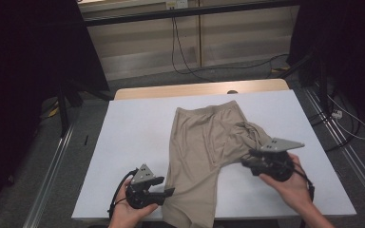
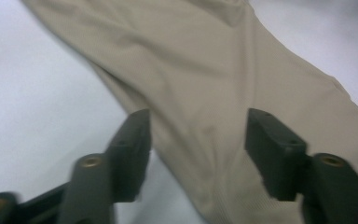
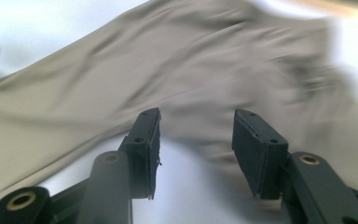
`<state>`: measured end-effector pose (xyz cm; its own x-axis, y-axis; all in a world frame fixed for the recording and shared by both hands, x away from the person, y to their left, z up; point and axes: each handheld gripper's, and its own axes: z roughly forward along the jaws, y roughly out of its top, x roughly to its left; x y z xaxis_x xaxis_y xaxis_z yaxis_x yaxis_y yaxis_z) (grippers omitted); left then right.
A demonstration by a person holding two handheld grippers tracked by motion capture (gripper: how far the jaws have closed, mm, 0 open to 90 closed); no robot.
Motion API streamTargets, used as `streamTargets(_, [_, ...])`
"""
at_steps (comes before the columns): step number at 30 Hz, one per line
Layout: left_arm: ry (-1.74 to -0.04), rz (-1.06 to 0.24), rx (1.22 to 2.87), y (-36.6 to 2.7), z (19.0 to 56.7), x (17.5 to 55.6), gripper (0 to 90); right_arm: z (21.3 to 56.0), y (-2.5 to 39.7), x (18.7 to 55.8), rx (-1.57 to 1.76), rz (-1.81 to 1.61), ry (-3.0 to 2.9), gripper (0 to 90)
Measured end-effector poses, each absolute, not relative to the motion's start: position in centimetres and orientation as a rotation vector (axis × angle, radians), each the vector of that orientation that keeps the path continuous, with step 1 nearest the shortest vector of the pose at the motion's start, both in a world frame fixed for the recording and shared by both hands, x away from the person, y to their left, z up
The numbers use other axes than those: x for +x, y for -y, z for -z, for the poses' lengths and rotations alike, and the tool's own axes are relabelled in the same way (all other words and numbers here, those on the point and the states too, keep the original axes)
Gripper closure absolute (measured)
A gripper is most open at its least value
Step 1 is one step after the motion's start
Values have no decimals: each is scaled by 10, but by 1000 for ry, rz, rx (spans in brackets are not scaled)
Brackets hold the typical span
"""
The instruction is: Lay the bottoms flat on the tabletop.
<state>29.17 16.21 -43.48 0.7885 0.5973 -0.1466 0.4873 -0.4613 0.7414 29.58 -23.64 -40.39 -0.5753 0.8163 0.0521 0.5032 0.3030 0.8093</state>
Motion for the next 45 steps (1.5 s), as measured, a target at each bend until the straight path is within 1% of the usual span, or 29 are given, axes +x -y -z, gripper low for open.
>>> streamTargets(2, [-803, -198, 2140, -161, 435, 294, 327, 398, 250, 307, 1217, -1143, -2145, 499])
streamTargets(3, [-807, -192, 2129, -161, 435, 294, 292, 394, 258, 315, 1227, -1122, -2122, 493])
streamTargets(4, [-803, -200, 2130, -161, 434, 295, 260, 392, 266, 325, 1255, -1098, -2076, 454])
streamTargets(5, [-799, -208, 2129, -161, 434, 296, 260, 392, 266, 325, 1255, -1098, -2076, 454])
streamTargets(7, [-792, -223, 2131, -161, 434, 297, 228, 393, 273, 337, 1295, -1072, -2055, 419])
streamTargets(9, [-795, -231, 2135, -161, 435, 298, 222, 399, 278, 345, 1332, -1047, -2056, 403])
streamTargets(10, [-794, -231, 2132, -162, 435, 298, 218, 405, 280, 348, 1358, -1036, -2052, 414])
streamTargets(11, [-795, -230, 2132, -162, 435, 298, 217, 412, 281, 349, 1382, -1034, -2061, 509])
streamTargets(12, [-800, -234, 2129, -163, 435, 298, 217, 417, 281, 347, 1386, -1037, -2067, 681])
streamTargets(13, [-801, -232, 2126, -163, 434, 298, 217, 421, 281, 345, 1376, -1039, -2082, 777])
streamTargets(15, [-798, -237, 2126, -163, 434, 298, 216, 420, 279, 338, 1342, -1024, -2104, 868])
streamTargets(17, [-800, -242, 2122, -163, 434, 298, 216, 410, 277, 333, 1301, -1076, -2087, 881])
streamTargets(21, [-806, -245, 2122, -163, 434, 299, 216, 400, 275, 334, 1284, -1118, -2064, 878])
streamTargets(22, [-805, -247, 2121, -163, 434, 298, 215, 401, 275, 334, 1279, -1117, -2075, 870])
streamTargets(23, [-804, -247, 2120, -164, 434, 298, 214, 404, 274, 333, 1281, -1106, -2097, 829])
streamTargets(24, [-804, -248, 2122, -164, 434, 298, 214, 411, 275, 330, 1301, -1072, -2112, 740])
streamTargets(25, [-808, -246, 2119, -165, 434, 298, 214, 411, 275, 330, 1301, -1072, -2112, 740])
streamTargets(28, [-814, -248, 2120, -165, 434, 299, 213, 419, 280, 321, 1333, -999, -2118, 571])
streamTargets(29, [-815, -247, 2118, -165, 434, 299, 213, 419, 282, 317, 1348, -994, -2105, 537])
streamTargets(31, [-814, -250, 2119, -164, 434, 299, 213, 417, 285, 305, 1345, -995, -2073, 527])
streamTargets(32, [-817, -247, 2117, -164, 434, 299, 213, 417, 285, 297, 1332, -1011, -2073, 590])
streamTargets(33, [-815, -250, 2120, -164, 434, 299, 213, 418, 285, 293, 1322, -1036, -2099, 620])
streamTargets(34, [-813, -253, 2121, -163, 434, 299, 213, 420, 284, 290, 1312, -1067, -2138, 609])
streamTargets(36, [-810, -253, 2116, -163, 434, 299, 213, 427, 279, 290, 1320, -1050, -2168, 532])
streamTargets(38, [-802, -255, 2114, -163, 433, 299, 213, 436, 274, 300, 1336, -1008, -2201, 381])
streamTargets(39, [-800, -253, 2114, -164, 433, 299, 209, 442, 273, 306, 1345, -961, -2194, 288])
streamTargets(40, [-800, -253, 2110, -164, 433, 299, 205, 445, 273, 310, 1353, -941, -2194, 249])
streamTargets(43, [-808, -258, 2104, -166, 433, 300, 189, 451, 273, 323, 1365, -965, -2194, 171])
streamTargets(45, [-813, -260, 2098, -166, 432, 300, 184, 454, 269, 330, 1368, -942, -2193, 160])
